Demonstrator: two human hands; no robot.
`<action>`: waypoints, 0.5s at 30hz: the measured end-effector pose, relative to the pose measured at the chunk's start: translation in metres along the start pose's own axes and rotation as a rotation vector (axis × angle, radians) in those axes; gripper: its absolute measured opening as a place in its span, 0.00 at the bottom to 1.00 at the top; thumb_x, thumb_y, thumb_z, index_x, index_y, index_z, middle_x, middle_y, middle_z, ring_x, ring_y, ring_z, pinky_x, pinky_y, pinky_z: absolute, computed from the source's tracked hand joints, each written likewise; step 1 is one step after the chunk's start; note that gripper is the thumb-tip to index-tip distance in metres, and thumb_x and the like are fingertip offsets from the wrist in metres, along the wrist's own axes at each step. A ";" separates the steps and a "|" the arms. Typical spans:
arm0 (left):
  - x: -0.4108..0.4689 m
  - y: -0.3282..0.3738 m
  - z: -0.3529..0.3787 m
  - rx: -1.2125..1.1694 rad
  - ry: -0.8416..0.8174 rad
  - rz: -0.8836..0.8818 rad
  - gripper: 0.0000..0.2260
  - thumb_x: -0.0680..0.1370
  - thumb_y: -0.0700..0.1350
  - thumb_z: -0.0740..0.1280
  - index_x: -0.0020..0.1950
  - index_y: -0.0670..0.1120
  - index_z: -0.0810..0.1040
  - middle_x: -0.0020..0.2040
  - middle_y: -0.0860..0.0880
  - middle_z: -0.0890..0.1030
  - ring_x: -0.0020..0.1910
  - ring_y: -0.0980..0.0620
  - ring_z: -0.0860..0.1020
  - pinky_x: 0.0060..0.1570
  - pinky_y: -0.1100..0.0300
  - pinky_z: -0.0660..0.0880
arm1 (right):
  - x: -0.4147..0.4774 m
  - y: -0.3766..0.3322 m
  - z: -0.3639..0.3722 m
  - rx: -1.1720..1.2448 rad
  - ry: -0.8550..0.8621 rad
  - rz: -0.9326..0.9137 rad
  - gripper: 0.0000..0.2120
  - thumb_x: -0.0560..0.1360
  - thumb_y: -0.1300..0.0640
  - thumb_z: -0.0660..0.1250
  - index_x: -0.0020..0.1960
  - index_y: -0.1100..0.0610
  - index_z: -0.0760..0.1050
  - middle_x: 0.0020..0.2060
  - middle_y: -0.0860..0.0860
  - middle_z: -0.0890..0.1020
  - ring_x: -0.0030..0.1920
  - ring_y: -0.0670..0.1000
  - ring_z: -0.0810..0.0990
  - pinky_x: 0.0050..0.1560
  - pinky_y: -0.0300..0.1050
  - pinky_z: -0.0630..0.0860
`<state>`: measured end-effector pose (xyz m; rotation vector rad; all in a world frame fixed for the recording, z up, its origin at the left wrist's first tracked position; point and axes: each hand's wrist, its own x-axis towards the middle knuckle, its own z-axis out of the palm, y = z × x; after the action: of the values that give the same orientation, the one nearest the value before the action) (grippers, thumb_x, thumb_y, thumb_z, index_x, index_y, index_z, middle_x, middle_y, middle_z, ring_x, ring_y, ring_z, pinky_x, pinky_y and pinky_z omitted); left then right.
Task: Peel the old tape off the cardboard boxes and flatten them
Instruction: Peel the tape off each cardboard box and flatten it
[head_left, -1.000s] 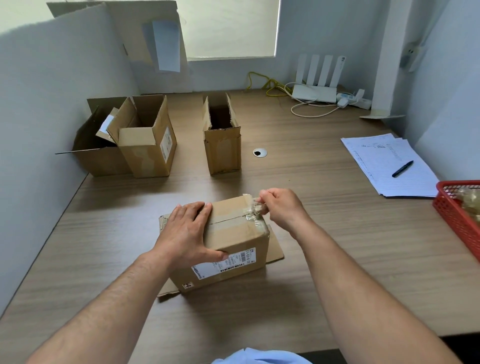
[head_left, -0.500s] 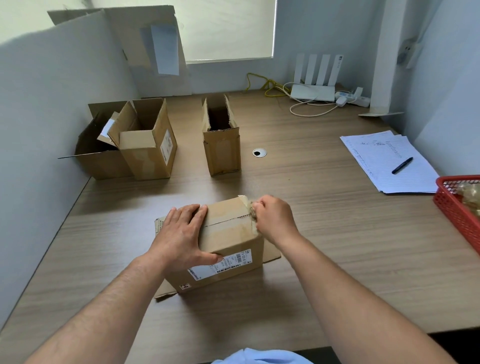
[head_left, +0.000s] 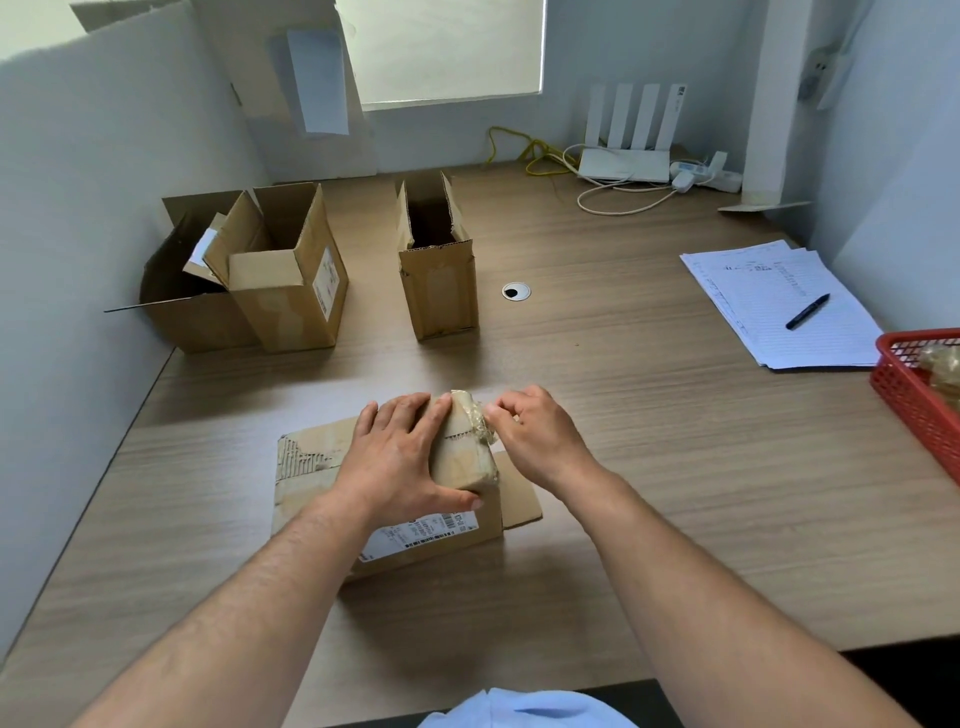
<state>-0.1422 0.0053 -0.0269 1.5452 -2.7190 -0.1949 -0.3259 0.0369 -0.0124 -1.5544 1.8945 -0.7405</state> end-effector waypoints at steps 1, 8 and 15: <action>0.000 0.000 0.000 0.000 0.003 -0.002 0.56 0.57 0.81 0.54 0.78 0.56 0.44 0.77 0.50 0.53 0.76 0.51 0.49 0.74 0.50 0.39 | -0.002 0.000 -0.001 -0.035 -0.016 -0.020 0.15 0.78 0.42 0.57 0.38 0.49 0.71 0.43 0.47 0.71 0.43 0.49 0.73 0.43 0.44 0.69; -0.002 -0.003 -0.005 -0.097 -0.038 0.001 0.62 0.54 0.84 0.53 0.78 0.52 0.37 0.78 0.53 0.46 0.75 0.55 0.43 0.72 0.56 0.35 | -0.011 -0.006 0.010 -0.290 0.113 -0.170 0.15 0.77 0.45 0.61 0.53 0.56 0.76 0.50 0.53 0.77 0.49 0.55 0.77 0.45 0.45 0.71; -0.020 -0.003 -0.009 -0.055 0.032 -0.101 0.62 0.53 0.84 0.51 0.78 0.48 0.48 0.73 0.50 0.57 0.73 0.50 0.53 0.74 0.53 0.46 | -0.008 0.004 -0.008 0.095 0.175 -0.058 0.20 0.81 0.49 0.55 0.33 0.51 0.71 0.34 0.50 0.76 0.39 0.54 0.75 0.38 0.44 0.69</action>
<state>-0.1290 0.0200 -0.0172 1.6573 -2.5905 -0.2409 -0.3327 0.0458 -0.0090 -1.5338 1.9140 -1.0057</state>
